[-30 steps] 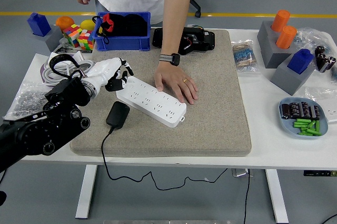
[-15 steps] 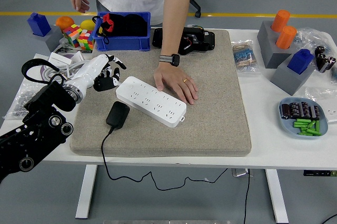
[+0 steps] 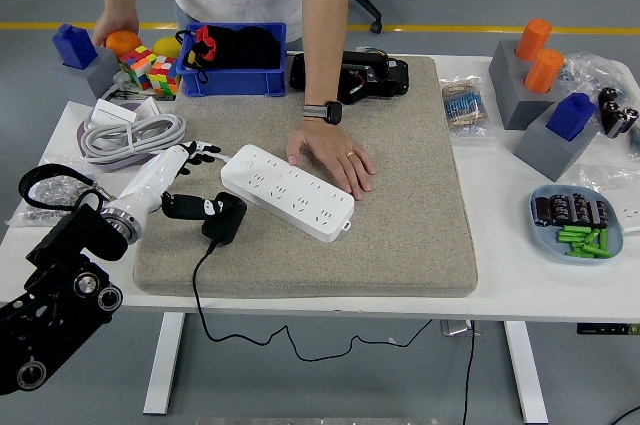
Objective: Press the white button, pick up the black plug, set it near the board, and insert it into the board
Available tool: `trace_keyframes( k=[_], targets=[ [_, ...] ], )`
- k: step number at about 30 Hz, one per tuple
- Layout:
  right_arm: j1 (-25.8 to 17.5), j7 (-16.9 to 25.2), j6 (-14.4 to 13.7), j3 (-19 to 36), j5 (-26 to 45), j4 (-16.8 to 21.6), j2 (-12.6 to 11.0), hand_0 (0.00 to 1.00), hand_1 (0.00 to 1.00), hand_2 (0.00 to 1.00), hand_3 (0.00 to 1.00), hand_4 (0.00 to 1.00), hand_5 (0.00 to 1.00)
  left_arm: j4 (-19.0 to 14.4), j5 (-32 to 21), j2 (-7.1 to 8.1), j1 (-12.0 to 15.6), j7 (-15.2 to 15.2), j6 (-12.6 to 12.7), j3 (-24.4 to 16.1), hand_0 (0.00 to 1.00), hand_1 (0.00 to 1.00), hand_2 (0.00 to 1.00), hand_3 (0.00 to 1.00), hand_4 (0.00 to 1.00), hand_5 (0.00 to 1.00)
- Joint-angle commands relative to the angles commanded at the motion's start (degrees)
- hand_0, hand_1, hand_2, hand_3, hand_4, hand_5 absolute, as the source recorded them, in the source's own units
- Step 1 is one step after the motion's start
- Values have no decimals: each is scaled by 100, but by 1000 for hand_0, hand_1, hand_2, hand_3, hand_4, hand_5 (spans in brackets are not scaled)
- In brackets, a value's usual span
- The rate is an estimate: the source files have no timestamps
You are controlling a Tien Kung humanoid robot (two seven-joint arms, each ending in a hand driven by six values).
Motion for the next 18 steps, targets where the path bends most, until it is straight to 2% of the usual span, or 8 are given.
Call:
trace_keyframes(
  k=[2,3,8,9,11,14,15,18],
  targets=[
    [0,1,1,-13,-1,4,-4,635,639,622,604,677,462,-19,100,-33,120,10,65,31,790,870,856,855,983,336],
    [1,2,0,-16,0,7,-5,635,639,622,604,676,462,-24,128,-47,160,18,84,35,880,949,936,913,998,492],
    [1,2,1,-58,5,16,-21,635,639,622,604,676,462,-6,205,-126,274,79,222,147,880,949,936,913,998,492],
    [7,1,2,-71,6,16,-27,635,639,622,604,676,461,4,223,-151,282,100,250,170,922,971,960,937,998,522],
    [12,6,-3,-72,13,20,-34,635,639,622,604,676,461,9,240,-193,297,150,294,186,922,971,960,937,998,522],
    [18,3,0,-92,18,20,-38,635,639,622,604,676,461,27,424,-268,294,267,497,261,922,971,960,937,998,522],
    [20,3,0,-97,19,20,-40,635,640,622,604,676,461,33,515,-286,290,304,549,284,875,923,910,919,998,430],
    [31,4,-1,-108,24,25,-46,635,640,622,604,676,461,58,887,-371,280,527,815,389,875,923,910,919,998,430]
  ],
)
